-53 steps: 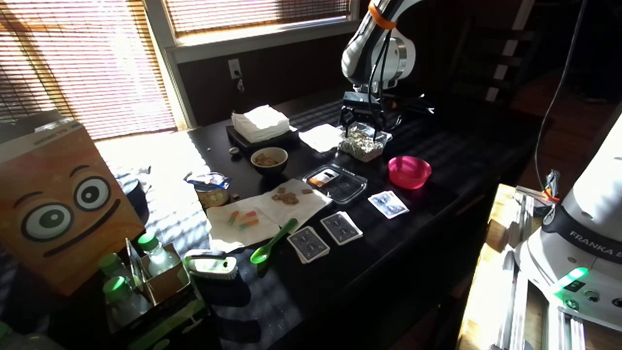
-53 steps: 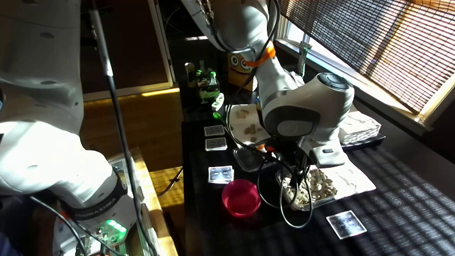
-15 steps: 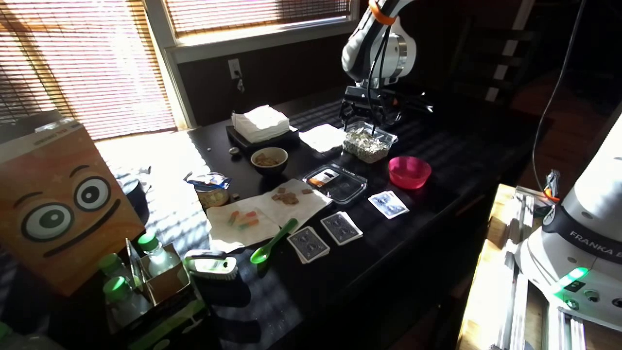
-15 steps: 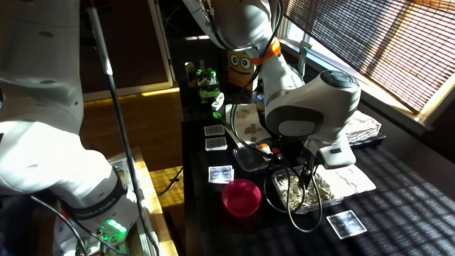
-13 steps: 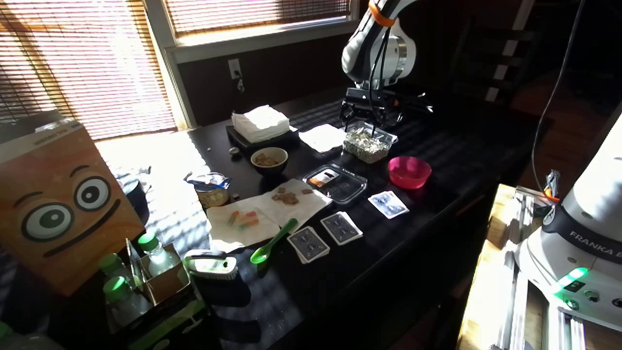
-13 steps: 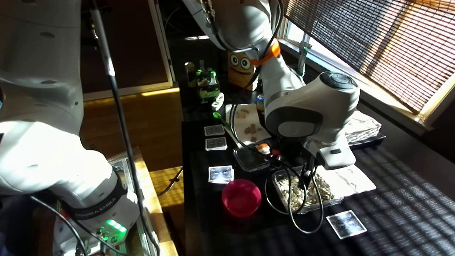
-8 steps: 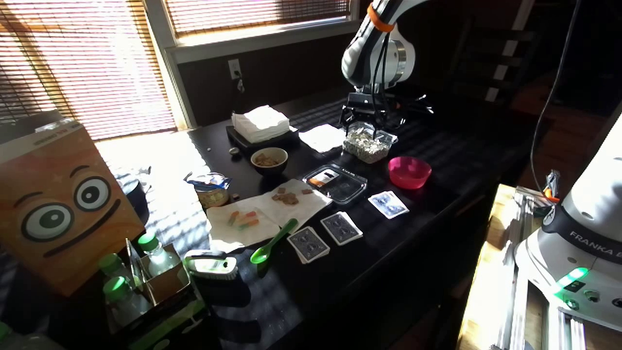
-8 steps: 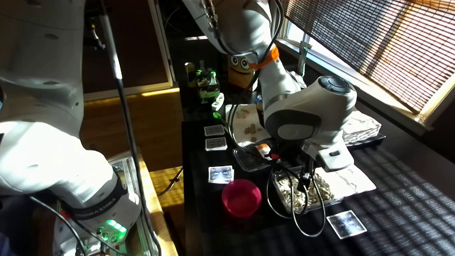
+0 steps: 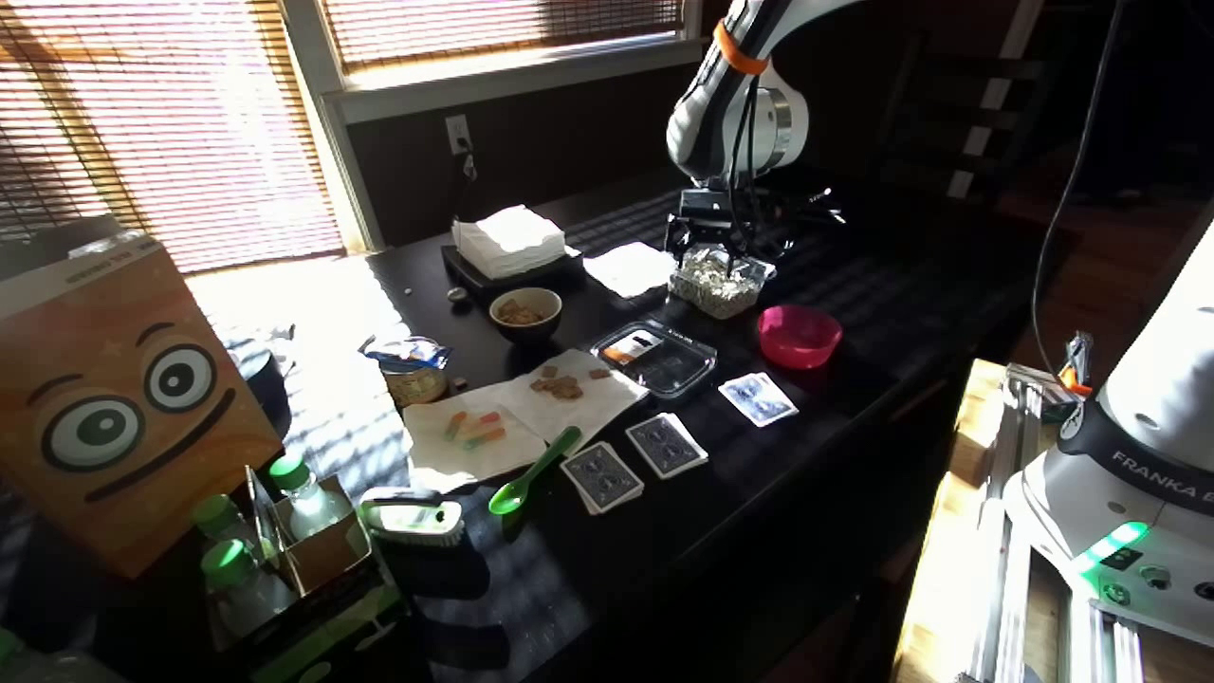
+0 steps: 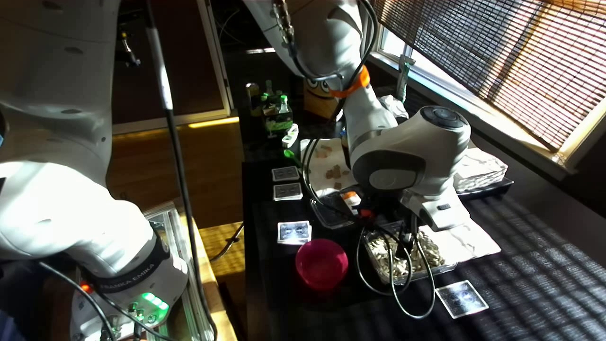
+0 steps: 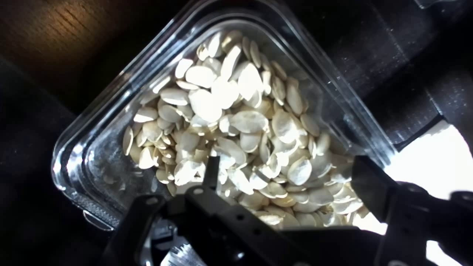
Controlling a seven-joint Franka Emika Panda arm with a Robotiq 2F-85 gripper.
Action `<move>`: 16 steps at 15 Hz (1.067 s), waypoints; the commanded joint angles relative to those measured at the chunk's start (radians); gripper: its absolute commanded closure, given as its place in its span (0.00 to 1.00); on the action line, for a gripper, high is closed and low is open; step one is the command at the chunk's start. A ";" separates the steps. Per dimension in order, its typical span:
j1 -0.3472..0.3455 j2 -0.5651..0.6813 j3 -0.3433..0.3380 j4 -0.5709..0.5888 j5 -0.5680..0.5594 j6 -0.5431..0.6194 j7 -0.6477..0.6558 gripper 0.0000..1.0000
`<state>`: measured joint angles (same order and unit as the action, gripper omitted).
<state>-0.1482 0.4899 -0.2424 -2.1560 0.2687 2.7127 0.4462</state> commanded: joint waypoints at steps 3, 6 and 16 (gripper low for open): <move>0.003 0.025 0.003 0.017 -0.012 0.022 -0.016 0.43; 0.004 0.020 0.002 0.019 -0.014 0.026 -0.020 0.64; 0.017 -0.004 -0.014 0.009 -0.030 0.037 -0.016 0.97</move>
<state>-0.1454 0.4951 -0.2424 -2.1420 0.2654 2.7355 0.4248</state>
